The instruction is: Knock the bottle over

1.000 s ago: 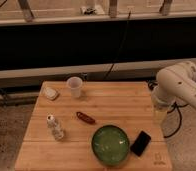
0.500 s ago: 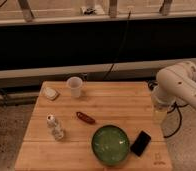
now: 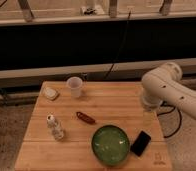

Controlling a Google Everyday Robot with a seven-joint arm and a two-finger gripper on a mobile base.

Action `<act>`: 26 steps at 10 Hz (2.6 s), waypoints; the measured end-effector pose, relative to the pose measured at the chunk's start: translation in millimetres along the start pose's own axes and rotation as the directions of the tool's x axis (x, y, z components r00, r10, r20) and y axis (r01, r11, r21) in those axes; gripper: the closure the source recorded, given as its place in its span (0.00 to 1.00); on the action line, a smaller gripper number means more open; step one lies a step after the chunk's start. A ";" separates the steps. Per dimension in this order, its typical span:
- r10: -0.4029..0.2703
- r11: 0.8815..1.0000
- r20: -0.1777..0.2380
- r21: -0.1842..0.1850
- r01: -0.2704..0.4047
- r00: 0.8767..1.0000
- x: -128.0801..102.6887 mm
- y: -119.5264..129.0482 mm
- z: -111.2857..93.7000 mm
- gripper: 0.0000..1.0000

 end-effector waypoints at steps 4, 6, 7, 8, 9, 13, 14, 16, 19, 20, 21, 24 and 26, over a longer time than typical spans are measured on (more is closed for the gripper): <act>-0.079 0.997 -0.016 0.023 0.079 0.997 -30.9 1.3 4.8 0.20; -0.127 0.991 -0.016 0.036 0.127 0.992 -62.8 0.7 7.3 0.20; -0.161 0.986 -0.016 0.047 0.162 0.987 -83.0 0.6 9.3 0.20; -0.188 0.981 -0.017 0.055 0.188 0.982 -93.5 1.5 11.6 0.20; -0.210 0.976 -0.016 0.060 0.210 0.978 -100.5 3.0 14.4 0.20; -0.284 0.955 -0.006 0.086 0.284 0.959 -142.0 6.3 18.6 0.20; -0.299 0.950 -0.004 0.090 0.298 0.954 -150.5 7.4 20.4 0.20; -0.319 0.943 0.005 0.100 0.317 0.948 -159.7 9.8 23.4 0.20; -0.370 0.924 0.026 0.116 0.365 0.929 -187.9 13.5 27.0 0.20; -0.384 0.918 0.030 0.121 0.378 0.923 -194.7 14.2 27.9 0.20; -0.404 0.909 0.039 0.127 0.397 0.914 -199.3 15.6 29.5 0.20; -0.450 0.888 0.066 0.138 0.439 0.891 -219.6 18.7 31.8 0.40; -0.464 0.881 0.077 0.141 0.451 0.882 -220.7 19.8 32.4 0.59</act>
